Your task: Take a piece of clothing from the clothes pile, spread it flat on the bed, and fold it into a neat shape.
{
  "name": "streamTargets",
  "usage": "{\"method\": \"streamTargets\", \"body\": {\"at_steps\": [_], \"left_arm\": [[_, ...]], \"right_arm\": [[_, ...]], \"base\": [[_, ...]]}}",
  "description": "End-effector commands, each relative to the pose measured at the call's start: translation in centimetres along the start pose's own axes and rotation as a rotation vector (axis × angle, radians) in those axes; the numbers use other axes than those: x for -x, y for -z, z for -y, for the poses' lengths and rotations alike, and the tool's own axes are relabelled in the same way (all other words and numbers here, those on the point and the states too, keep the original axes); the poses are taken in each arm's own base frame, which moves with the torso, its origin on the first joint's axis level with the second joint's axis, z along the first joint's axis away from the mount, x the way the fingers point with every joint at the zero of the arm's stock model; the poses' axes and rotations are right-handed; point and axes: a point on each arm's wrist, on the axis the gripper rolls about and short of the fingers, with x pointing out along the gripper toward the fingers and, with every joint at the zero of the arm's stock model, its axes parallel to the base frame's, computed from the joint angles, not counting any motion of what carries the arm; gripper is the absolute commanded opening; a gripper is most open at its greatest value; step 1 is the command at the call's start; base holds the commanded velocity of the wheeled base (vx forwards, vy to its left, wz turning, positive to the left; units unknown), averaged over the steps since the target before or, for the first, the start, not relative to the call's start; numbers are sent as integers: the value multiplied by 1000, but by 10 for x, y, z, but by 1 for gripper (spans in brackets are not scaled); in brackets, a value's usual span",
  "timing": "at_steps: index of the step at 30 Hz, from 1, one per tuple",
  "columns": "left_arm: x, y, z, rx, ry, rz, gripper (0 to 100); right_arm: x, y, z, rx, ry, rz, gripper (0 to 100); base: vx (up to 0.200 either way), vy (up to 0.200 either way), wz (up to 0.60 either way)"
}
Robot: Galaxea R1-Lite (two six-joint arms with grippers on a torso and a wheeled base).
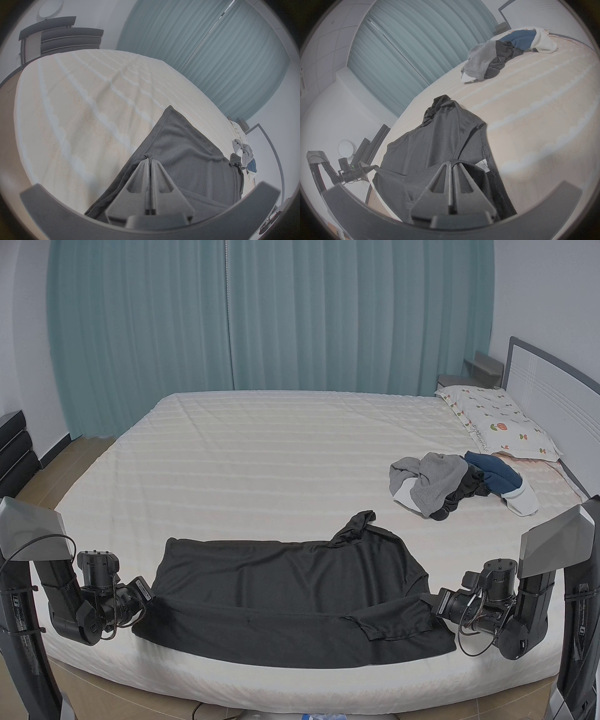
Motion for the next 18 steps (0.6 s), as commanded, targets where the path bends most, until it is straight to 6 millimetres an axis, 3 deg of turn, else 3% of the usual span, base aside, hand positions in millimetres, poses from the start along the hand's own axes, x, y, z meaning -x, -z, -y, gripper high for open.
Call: {"method": "streamTargets", "body": {"at_steps": [1, 2, 6, 11, 14, 18], "left_arm": [[-6, 3, -2, 7, -4, -12, 100], [-6, 2, -2, 8, -1, -10, 100], [-6, 0, -2, 11, 2, -5, 100], [-1, -10, -5, 27, 2, 29, 100], [19, -24, 2, 29, 69, 65, 100], [37, -20, 7, 21, 119, 36, 100]], "right_arm": [[-3, 5, 3, -29, 6, -13, 0], [-3, 5, 2, -58, 3, -14, 100], [-1, 1, 0, -101, 1, 3, 100], [19, -19, -3, -135, -4, 73, 100], [41, -14, -6, -208, 20, 50, 100], [54, -7, -8, -350, 46, 36, 100]], "base": [[0, 0, 0], [0, 0, 0], [0, 0, 0], [0, 0, 0], [0, 0, 0], [0, 0, 0]]}}
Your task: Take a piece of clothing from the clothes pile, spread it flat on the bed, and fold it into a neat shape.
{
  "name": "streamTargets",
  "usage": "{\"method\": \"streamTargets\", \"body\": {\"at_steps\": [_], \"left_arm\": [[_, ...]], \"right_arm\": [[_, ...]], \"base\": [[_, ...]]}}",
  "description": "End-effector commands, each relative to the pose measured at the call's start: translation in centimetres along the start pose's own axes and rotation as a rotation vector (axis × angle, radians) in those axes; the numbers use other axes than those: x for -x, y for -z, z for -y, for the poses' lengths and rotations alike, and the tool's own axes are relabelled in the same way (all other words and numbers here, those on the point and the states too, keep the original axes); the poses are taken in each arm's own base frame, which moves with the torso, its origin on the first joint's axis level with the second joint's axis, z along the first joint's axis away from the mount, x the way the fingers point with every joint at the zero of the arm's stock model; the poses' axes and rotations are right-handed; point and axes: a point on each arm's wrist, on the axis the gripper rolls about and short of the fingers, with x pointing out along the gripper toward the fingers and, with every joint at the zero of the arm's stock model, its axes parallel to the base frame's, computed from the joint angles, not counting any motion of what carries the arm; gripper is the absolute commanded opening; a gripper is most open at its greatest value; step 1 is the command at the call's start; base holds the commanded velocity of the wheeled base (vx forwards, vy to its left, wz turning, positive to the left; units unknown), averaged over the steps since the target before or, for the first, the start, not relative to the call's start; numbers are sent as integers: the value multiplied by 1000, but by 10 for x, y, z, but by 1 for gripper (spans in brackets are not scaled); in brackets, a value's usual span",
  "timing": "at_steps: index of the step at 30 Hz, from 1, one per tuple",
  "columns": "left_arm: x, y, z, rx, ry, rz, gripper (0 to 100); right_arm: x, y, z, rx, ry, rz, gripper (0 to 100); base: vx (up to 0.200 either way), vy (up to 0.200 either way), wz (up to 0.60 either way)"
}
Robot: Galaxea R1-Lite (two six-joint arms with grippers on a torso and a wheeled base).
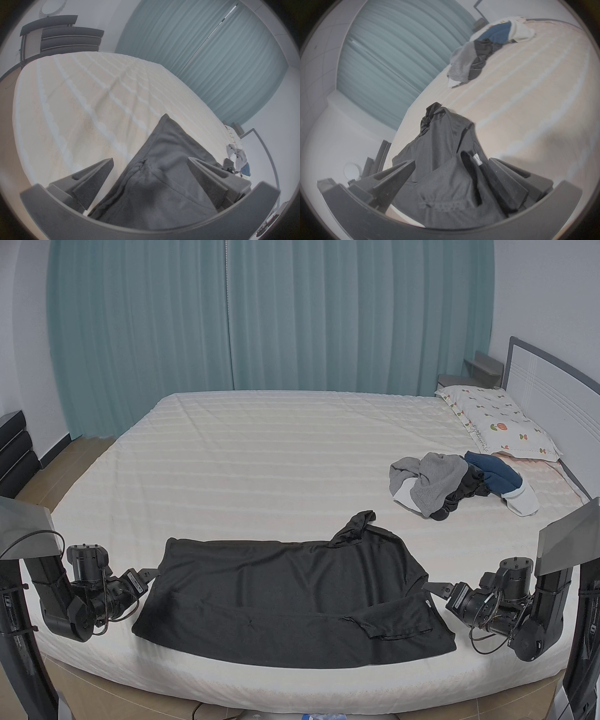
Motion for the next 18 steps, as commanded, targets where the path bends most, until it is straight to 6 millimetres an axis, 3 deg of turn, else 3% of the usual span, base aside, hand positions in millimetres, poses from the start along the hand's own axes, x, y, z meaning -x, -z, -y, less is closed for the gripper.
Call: {"method": "streamTargets", "body": {"at_steps": [1, 6, 11, 18], "left_arm": [[29, -1, 13, -8, 79, -5, 100], [29, 8, 18, 27, 86, -45, 100], [34, 21, 9, 91, 47, -99, 100], [24, 31, -1, 157, -3, -145, 100]], "right_arm": [[28, -2, -7, -200, 3, 22, 100], [28, -2, -6, -265, 6, 20, 100], [27, -1, -5, -273, 5, 14, 100], [31, 2, -3, -284, 21, 1, 100]], "base": [[0, 0, 0], [-160, 0, 0], [-200, 0, 0], [0, 0, 0]]}}
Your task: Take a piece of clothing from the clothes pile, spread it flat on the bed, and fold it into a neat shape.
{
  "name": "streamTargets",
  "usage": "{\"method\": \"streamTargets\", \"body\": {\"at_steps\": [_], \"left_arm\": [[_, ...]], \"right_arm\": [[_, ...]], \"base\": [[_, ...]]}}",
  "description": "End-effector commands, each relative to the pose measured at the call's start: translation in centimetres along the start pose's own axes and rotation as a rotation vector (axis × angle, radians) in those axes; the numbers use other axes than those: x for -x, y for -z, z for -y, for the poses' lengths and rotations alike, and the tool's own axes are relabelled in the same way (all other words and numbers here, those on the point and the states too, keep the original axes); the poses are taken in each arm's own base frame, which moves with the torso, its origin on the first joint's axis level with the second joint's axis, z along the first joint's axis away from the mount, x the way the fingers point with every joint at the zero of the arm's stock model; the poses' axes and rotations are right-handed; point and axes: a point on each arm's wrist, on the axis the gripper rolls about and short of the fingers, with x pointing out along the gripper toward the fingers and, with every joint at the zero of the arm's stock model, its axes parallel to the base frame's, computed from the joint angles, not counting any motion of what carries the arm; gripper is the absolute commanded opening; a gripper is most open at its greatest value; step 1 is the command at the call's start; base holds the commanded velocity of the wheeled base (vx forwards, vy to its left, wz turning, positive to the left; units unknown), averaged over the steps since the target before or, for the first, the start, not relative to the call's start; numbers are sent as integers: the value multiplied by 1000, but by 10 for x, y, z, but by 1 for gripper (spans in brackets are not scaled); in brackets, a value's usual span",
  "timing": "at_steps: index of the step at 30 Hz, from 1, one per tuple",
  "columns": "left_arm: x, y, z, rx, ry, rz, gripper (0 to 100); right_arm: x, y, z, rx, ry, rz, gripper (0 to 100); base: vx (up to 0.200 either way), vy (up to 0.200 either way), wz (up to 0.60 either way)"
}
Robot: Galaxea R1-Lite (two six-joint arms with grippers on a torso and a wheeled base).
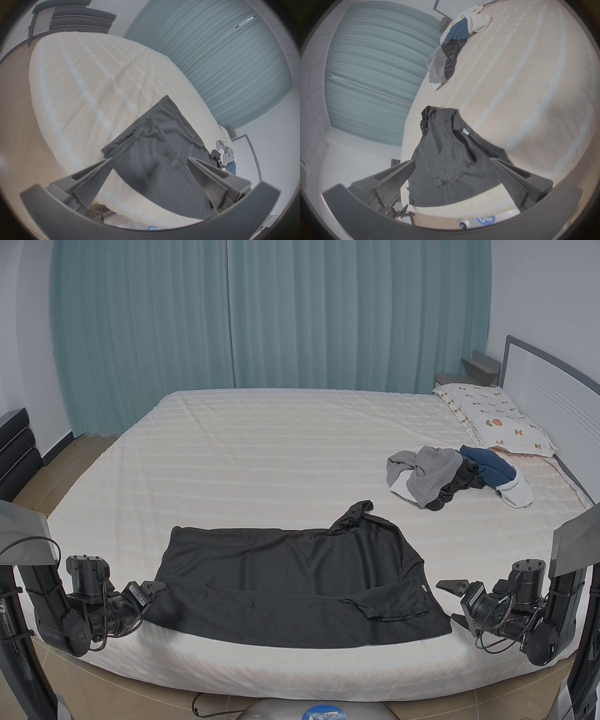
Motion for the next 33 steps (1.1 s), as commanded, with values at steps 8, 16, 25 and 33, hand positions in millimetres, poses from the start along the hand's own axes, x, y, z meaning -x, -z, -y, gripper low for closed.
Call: {"method": "streamTargets", "body": {"at_steps": [8, 16, 25, 33], "left_arm": [[-15, 14, -18, 3, -82, -57, 100], [-22, 11, -17, -1, -52, -22, 100], [-32, 11, -18, -15, -90, 25, 0], [-28, 12, -20, -11, -106, 36, 0]], "right_arm": [[3, 5, 3, 0, 13, -18, 100], [2, 6, 4, 4, 22, -25, 100], [7, 24, 4, 68, 45, -85, 100], [5, 40, 5, 139, 96, -92, 100]], "base": [[0, 0, 0], [0, 0, 0], [0, 0, 0], [0, 0, 0]]}}
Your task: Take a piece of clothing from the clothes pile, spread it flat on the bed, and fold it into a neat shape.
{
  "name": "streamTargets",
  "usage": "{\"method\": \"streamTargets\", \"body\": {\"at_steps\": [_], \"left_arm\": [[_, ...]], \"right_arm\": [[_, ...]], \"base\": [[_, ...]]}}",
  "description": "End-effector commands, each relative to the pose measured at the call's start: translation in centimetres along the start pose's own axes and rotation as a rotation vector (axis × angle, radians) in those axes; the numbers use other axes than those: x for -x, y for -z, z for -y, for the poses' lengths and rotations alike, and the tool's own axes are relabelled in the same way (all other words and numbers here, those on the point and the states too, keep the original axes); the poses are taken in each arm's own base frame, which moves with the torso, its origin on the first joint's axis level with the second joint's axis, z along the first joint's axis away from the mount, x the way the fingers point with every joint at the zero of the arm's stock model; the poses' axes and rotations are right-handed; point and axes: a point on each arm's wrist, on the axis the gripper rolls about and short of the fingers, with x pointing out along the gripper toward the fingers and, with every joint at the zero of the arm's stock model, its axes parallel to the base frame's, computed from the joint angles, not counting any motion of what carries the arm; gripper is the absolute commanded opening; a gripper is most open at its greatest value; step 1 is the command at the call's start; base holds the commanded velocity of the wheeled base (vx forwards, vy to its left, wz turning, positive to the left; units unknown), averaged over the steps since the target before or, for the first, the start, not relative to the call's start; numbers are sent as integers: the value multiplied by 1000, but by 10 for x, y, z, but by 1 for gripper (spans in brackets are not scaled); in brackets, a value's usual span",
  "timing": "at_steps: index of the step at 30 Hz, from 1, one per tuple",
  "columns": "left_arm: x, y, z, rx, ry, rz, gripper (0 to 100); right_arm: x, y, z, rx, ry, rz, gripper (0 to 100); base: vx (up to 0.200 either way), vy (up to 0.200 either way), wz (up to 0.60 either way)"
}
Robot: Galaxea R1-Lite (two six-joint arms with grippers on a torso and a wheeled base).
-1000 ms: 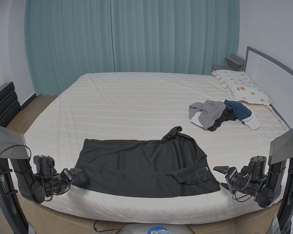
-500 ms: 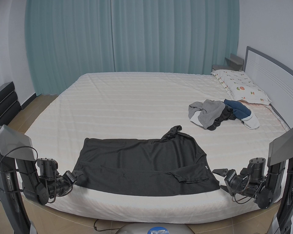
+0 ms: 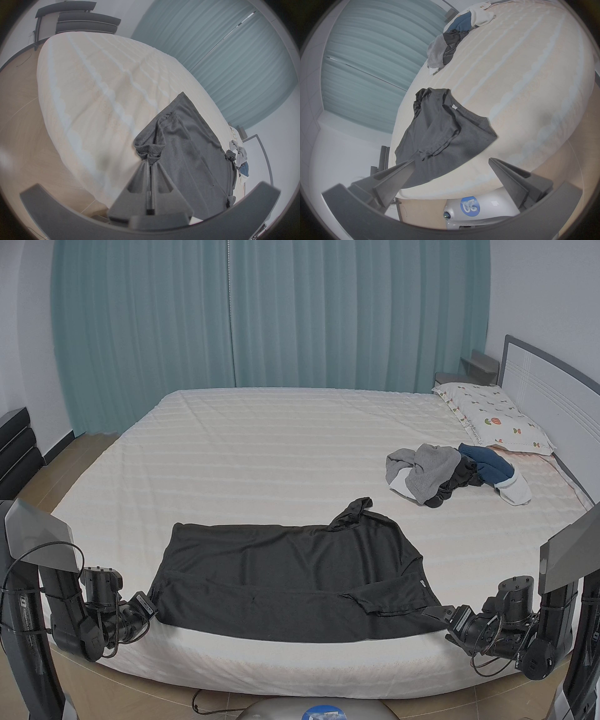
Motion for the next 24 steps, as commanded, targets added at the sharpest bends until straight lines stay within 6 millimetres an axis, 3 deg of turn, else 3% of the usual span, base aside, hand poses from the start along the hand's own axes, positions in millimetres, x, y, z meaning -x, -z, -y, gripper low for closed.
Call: {"method": "streamTargets", "body": {"at_steps": [1, 12, 22, 23, 24], "left_arm": [[2, 2, -3, 3, -17, -4, 0], [2, 3, -4, 5, -24, -3, 0], [1, 3, -4, 6, -26, -7, 0], [1, 3, -4, 6, -27, -6, 0], [1, 3, -4, 6, -26, -7, 0]], "right_arm": [[-7, 9, 1, 21, 29, -17, 100], [-20, 12, 4, 22, 47, -18, 100], [-50, 4, 5, 19, 66, 88, 100], [-50, 3, 6, 17, 69, 92, 0], [-50, 3, 6, 16, 70, 93, 0]], "base": [[0, 0, 0], [0, 0, 0], [0, 0, 0], [0, 0, 0], [0, 0, 0]]}}
